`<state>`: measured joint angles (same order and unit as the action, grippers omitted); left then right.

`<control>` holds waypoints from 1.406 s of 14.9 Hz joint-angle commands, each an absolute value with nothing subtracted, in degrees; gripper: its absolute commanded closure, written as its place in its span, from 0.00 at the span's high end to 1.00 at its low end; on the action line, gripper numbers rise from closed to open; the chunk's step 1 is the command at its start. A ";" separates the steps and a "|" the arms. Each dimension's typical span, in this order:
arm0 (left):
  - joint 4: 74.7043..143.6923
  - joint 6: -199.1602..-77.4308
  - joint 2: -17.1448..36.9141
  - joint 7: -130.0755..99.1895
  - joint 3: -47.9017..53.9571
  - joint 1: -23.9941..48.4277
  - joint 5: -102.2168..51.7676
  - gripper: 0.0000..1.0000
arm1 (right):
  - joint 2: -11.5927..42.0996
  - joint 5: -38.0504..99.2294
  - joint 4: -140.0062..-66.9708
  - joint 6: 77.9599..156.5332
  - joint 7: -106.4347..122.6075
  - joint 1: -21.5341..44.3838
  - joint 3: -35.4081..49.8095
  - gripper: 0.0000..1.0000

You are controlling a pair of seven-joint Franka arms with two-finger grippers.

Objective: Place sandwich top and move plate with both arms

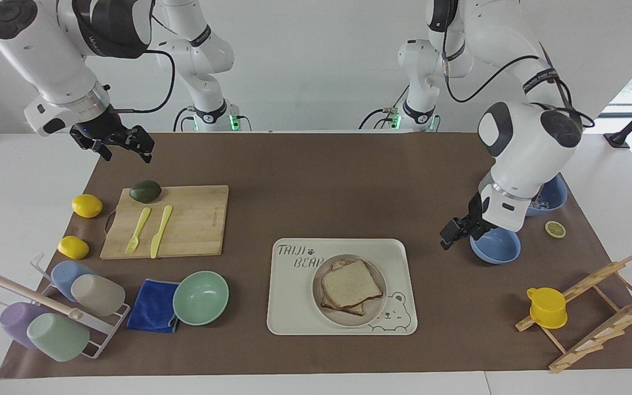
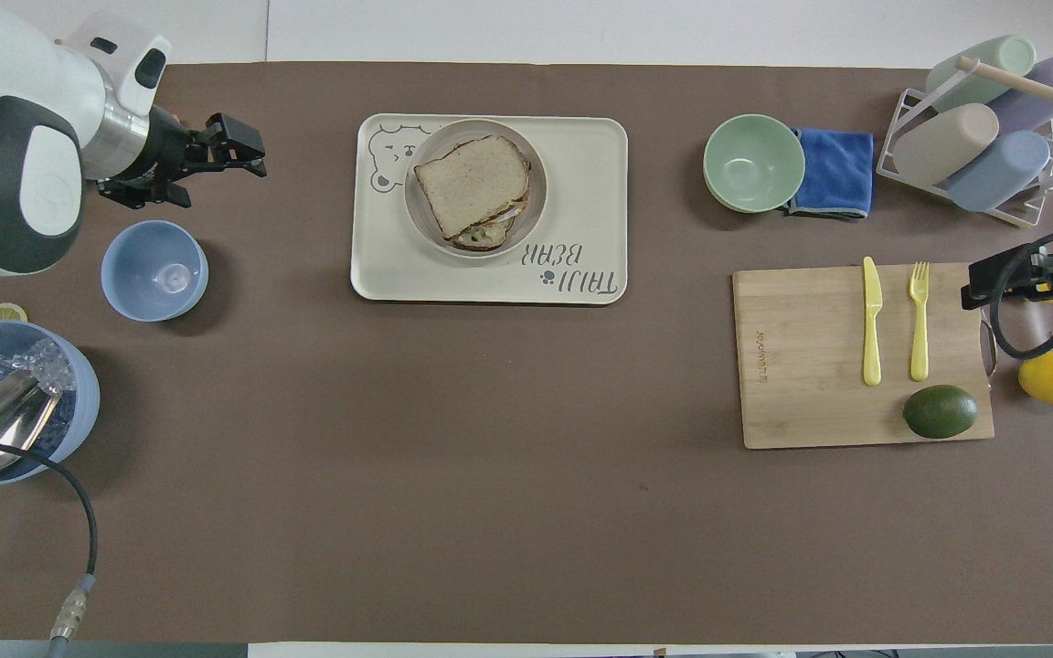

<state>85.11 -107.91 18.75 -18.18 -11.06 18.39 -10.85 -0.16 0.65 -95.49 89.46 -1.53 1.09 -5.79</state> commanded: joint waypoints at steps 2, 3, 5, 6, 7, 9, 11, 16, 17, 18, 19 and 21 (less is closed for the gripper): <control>86.75 -99.87 11.88 -14.07 -11.07 16.44 -6.94 1.00 | -0.26 1.32 -95.19 88.59 -0.44 0.53 -5.54 1.00; 87.01 -97.58 9.69 -13.11 -10.99 16.09 -6.60 1.00 | -0.26 1.32 -95.19 88.59 -0.44 0.53 -5.54 1.00; 87.36 -92.92 6.00 -9.95 -10.64 14.16 -5.36 1.00 | -0.26 1.32 -95.19 88.59 -0.44 0.53 -5.54 1.00; 87.89 -90.90 4.15 -8.28 -10.63 13.63 -5.36 1.00 | -0.26 1.32 -95.19 88.59 -0.44 0.53 -5.54 1.00; 88.67 -88.96 2.30 -7.57 -10.37 12.58 -5.27 1.00 | -0.26 1.32 -95.19 88.59 -0.44 0.53 -5.54 1.00; 91.83 -86.49 -1.30 -7.30 -8.36 11.08 -3.79 1.00 | -0.26 1.32 -95.19 88.59 -0.44 0.53 -5.54 1.00; 98.58 -86.83 -5.26 -6.24 -0.48 5.74 -2.02 1.00 | -0.26 1.32 -95.19 88.59 -0.44 0.53 -5.54 1.00; 103.10 -95.08 -6.77 -6.15 1.93 5.80 -1.59 1.00 | -0.26 1.32 -95.19 88.59 -0.44 0.53 -5.54 1.00; 102.23 -95.45 -6.16 -5.72 1.93 5.89 0.07 1.00 | -0.26 1.32 -95.19 88.59 -0.44 0.53 -5.54 1.00; 100.65 -95.28 -5.46 -5.45 1.85 6.76 1.39 1.00 | -0.26 1.32 -95.27 88.59 -0.44 0.53 -5.54 1.00; 98.89 -94.40 -4.14 -5.45 0.63 7.90 1.58 1.00 | -0.26 1.32 -95.19 88.59 -0.44 0.53 -5.54 1.00; 96.25 -92.13 -2.29 -5.36 -2.36 10.45 1.67 1.00 | -0.26 1.32 -95.19 88.59 -0.44 0.61 -5.54 1.00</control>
<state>99.59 -94.07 -4.61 -6.21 0.65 7.26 0.12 -0.16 0.65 -95.49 89.46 -1.53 1.09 -5.79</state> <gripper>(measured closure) 0.000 0.000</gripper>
